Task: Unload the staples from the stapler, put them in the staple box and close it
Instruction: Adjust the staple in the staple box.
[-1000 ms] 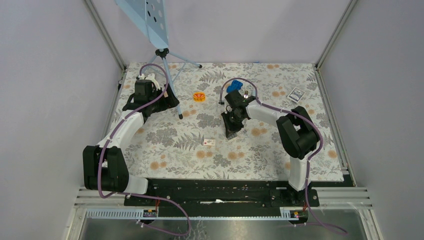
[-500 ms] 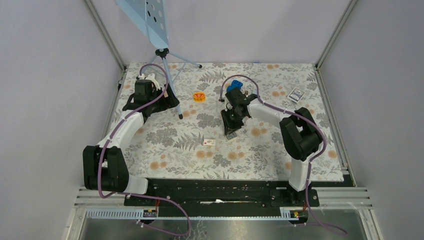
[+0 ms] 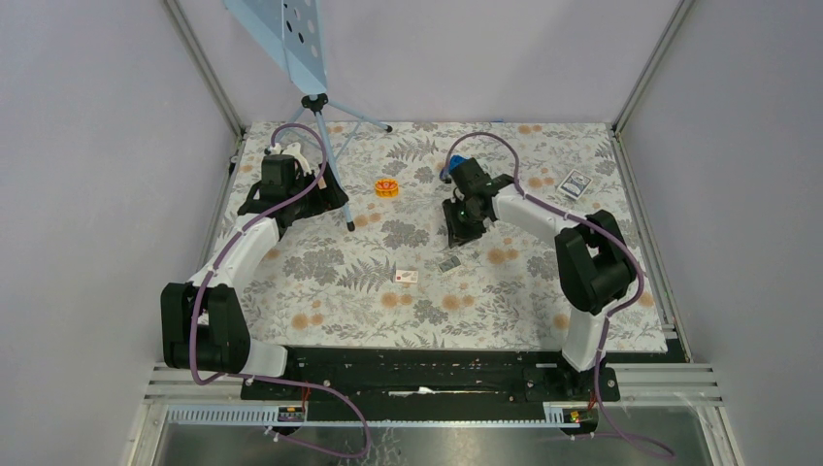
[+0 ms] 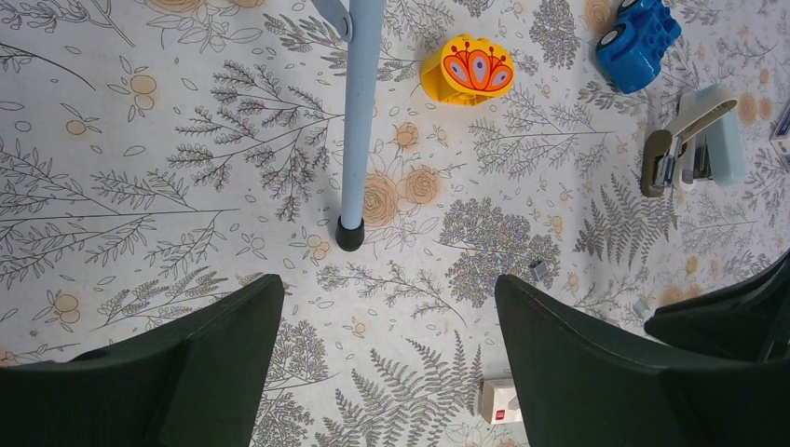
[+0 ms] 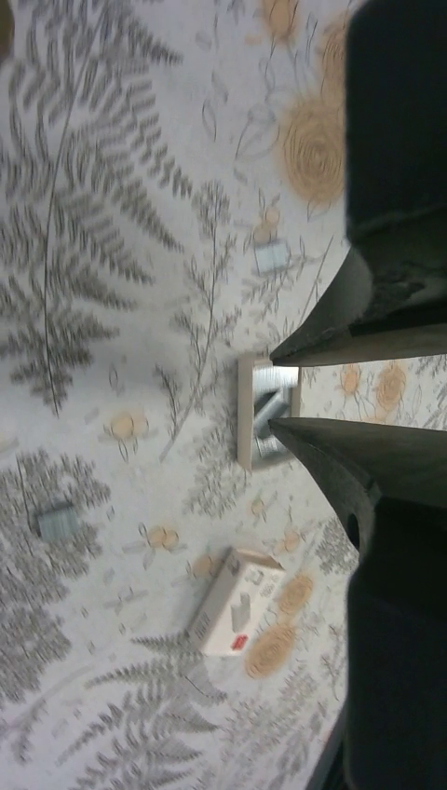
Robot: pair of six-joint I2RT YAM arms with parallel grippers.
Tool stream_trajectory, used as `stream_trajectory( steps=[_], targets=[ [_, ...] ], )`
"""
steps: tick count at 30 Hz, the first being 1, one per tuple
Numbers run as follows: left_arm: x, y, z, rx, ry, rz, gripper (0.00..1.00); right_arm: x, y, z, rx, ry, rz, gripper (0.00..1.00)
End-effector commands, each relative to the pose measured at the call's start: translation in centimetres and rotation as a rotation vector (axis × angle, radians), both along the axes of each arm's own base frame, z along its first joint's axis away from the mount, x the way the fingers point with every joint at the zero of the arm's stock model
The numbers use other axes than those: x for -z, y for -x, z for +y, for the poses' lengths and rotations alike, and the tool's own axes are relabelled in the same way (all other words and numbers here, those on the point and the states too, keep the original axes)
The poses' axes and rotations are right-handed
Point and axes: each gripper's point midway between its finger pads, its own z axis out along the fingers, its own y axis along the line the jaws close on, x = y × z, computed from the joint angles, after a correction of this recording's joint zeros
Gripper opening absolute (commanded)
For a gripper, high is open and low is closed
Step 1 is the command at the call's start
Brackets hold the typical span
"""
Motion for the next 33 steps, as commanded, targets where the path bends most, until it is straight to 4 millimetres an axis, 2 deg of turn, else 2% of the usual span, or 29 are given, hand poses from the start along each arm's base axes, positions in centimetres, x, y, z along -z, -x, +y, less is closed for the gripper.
stream_trajectory(
  steps=[1,5,12,23,33],
  targets=[
    [-1.0,-0.6,-0.4,0.014,0.022,-0.052,0.88,-0.3,-1.2,-2.6,0.080,0.059,-0.018,0.35],
    [-1.0,-0.6,-0.5,0.015,0.024,-0.052,0.88,0.7,-0.9,-2.8,0.077,0.078,0.007,0.35],
    [-0.8,-0.7,-0.6,0.019,0.032,-0.043,0.88,0.5,0.8,-1.2,-0.039,-0.021,0.052,0.49],
    [-0.9,-0.5,-0.6,0.018,0.033,-0.046,0.88,2.0,2.0,0.2,-0.126,0.028,0.076,0.47],
    [-0.8,-0.6,-0.8,0.025,0.041,-0.042,0.88,3.2,1.7,-0.3,-0.127,0.084,0.075,0.44]
  ],
)
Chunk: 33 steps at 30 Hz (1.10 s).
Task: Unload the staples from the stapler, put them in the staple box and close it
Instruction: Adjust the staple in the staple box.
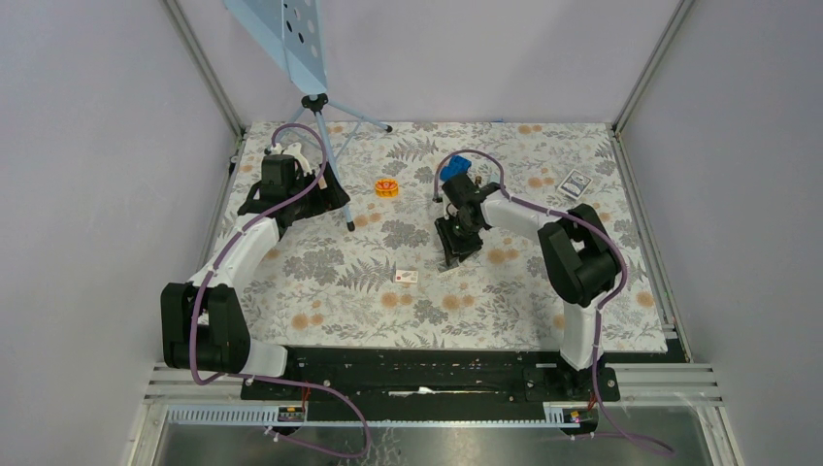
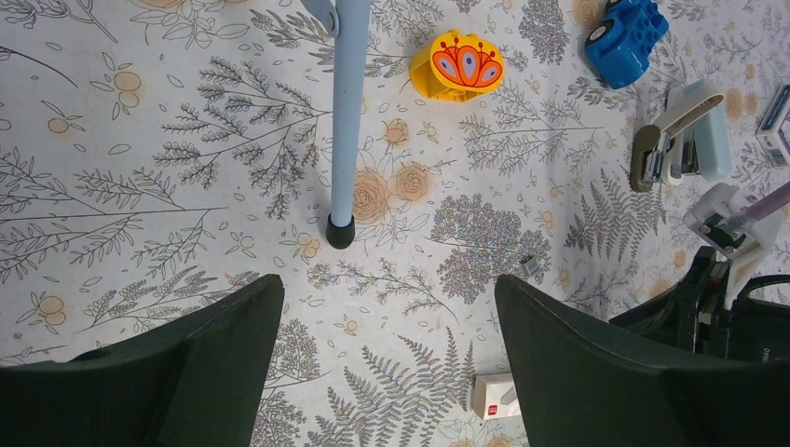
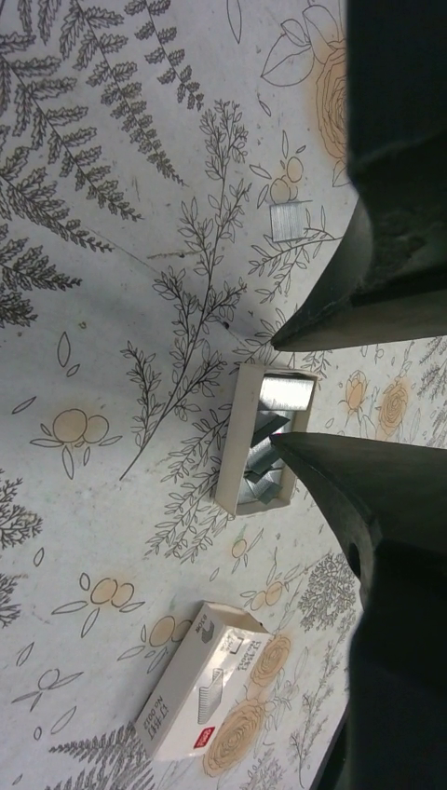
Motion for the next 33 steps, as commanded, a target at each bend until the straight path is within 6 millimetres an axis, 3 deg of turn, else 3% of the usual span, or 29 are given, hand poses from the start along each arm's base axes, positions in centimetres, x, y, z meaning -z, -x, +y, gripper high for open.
stream_trajectory(
  steps=[1,20,28,33],
  targets=[
    [-0.7,-0.7,-0.4,0.014,0.023,-0.045,0.88,-0.5,-0.7,0.3,-0.014,0.012,-0.027,0.44],
    [-0.6,-0.7,-0.4,0.014,0.022,-0.042,0.88,0.1,-1.4,0.5,0.007,0.016,-0.044,0.48],
    [-0.7,-0.6,-0.4,0.014,0.022,-0.045,0.88,-0.5,-1.7,0.7,0.007,0.006,-0.056,0.38],
    [-0.7,-0.6,-0.4,0.014,0.022,-0.045,0.88,-1.0,-1.8,0.7,0.008,0.000,-0.066,0.44]
  ],
)
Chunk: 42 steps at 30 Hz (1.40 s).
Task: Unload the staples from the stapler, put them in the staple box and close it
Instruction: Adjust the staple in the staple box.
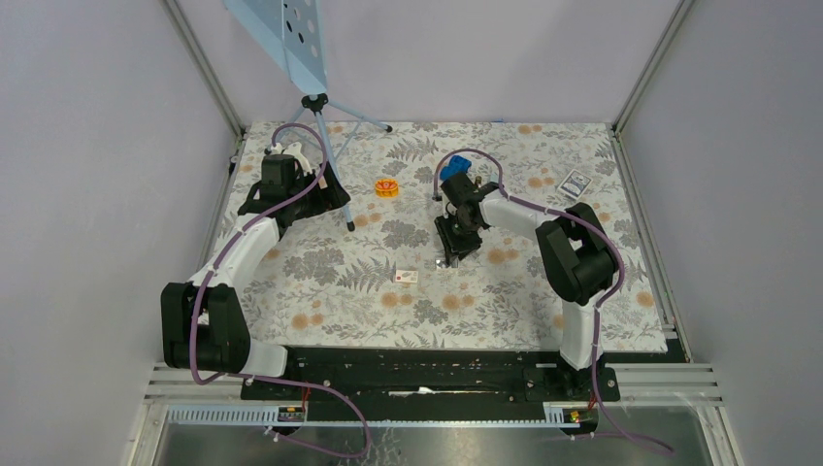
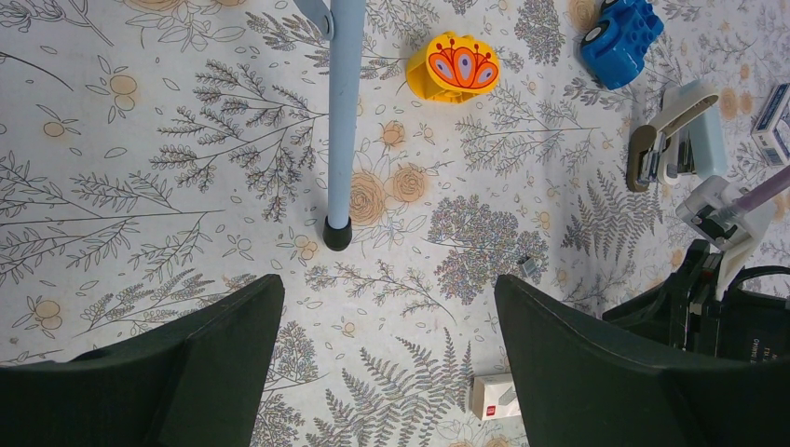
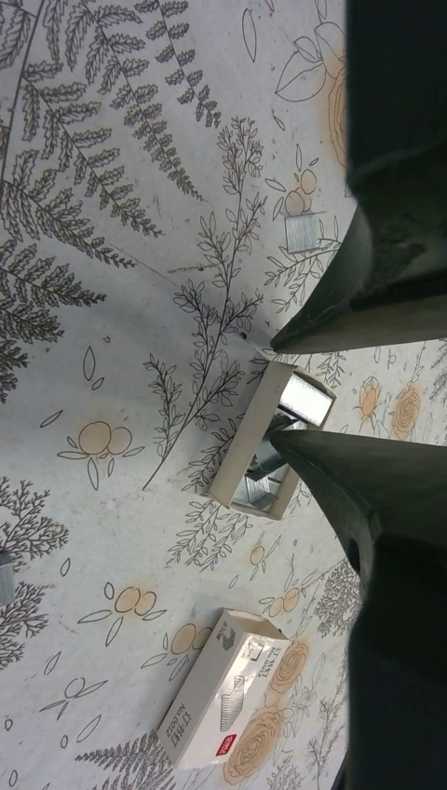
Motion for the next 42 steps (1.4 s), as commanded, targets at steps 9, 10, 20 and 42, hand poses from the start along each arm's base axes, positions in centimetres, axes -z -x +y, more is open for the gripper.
stream_trajectory(
  steps=[9,10,20,42],
  targets=[
    [-0.7,-0.5,-0.3,0.008,0.017,-0.043,0.88,-2.5,-1.3,0.9,-0.005,-0.031,-0.067,0.47],
    [-0.7,-0.5,-0.3,0.008,0.017,-0.043,0.88,-2.6,-1.3,0.9,-0.005,-0.031,-0.068,0.47],
    [-0.7,-0.5,-0.3,0.008,0.017,-0.043,0.88,-2.5,-1.7,1.1,0.003,-0.034,-0.080,0.49],
    [-0.7,-0.5,-0.3,0.009,0.016,-0.043,0.88,-1.5,-2.2,1.2,0.027,-0.018,-0.075,0.49]
  ],
)
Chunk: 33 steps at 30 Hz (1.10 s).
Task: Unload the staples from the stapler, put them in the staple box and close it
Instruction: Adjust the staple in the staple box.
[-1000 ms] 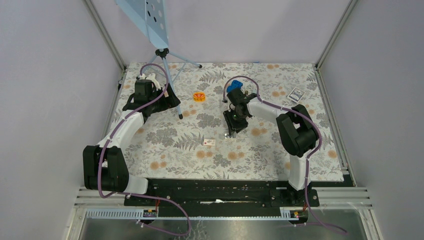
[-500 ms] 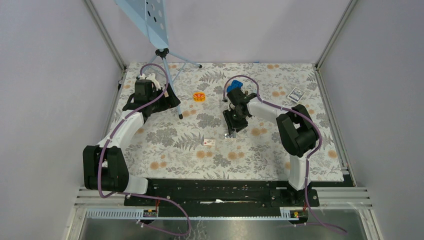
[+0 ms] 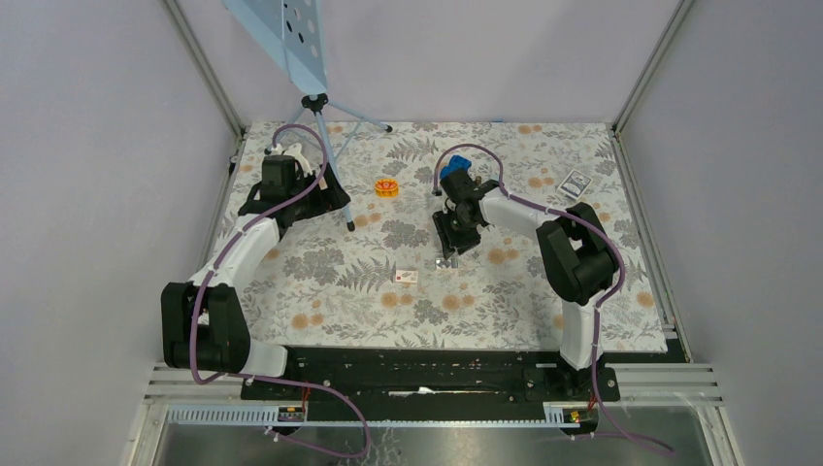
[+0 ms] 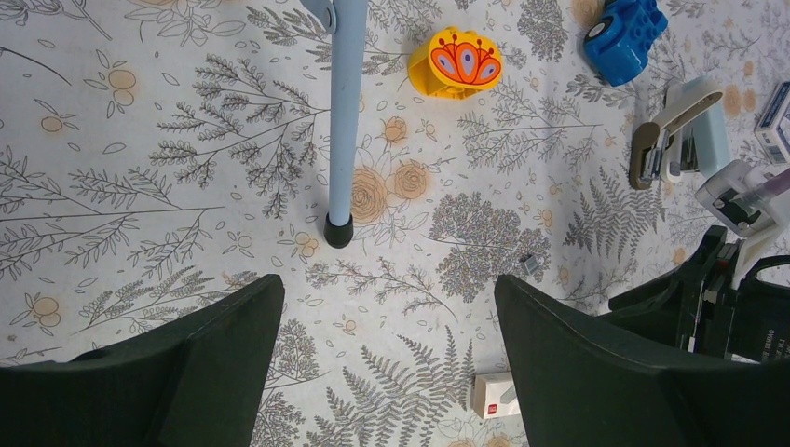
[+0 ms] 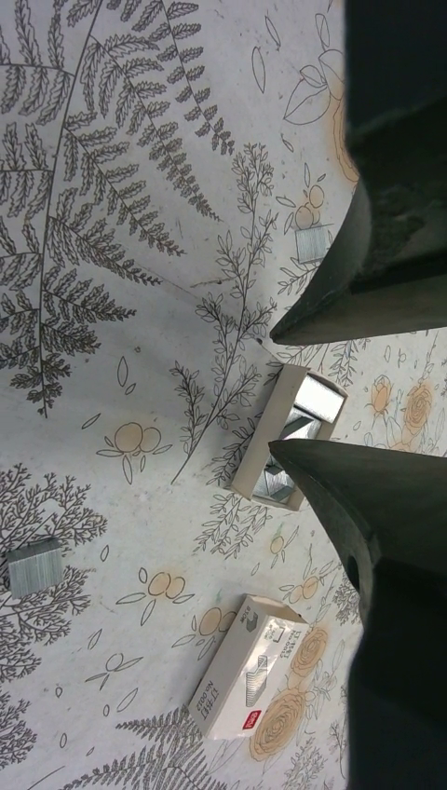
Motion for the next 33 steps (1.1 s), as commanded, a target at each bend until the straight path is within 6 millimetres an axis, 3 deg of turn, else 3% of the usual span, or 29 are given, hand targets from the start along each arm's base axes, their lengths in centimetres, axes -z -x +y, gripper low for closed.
stream_trajectory(
  steps=[1,14,33],
  targets=[
    [-0.8,-0.5,-0.3,0.009,0.016,-0.046,0.88,-0.9,-0.9,0.8,-0.005,-0.013,-0.028,0.49],
    [-0.9,-0.5,-0.3,0.009,0.017,-0.049,0.88,-1.8,-0.3,1.3,-0.030,-0.041,-0.027,0.52],
    [-0.9,-0.5,-0.3,0.010,0.018,-0.047,0.88,-0.7,0.4,0.8,-0.030,0.002,-0.014,0.48]
  ],
)
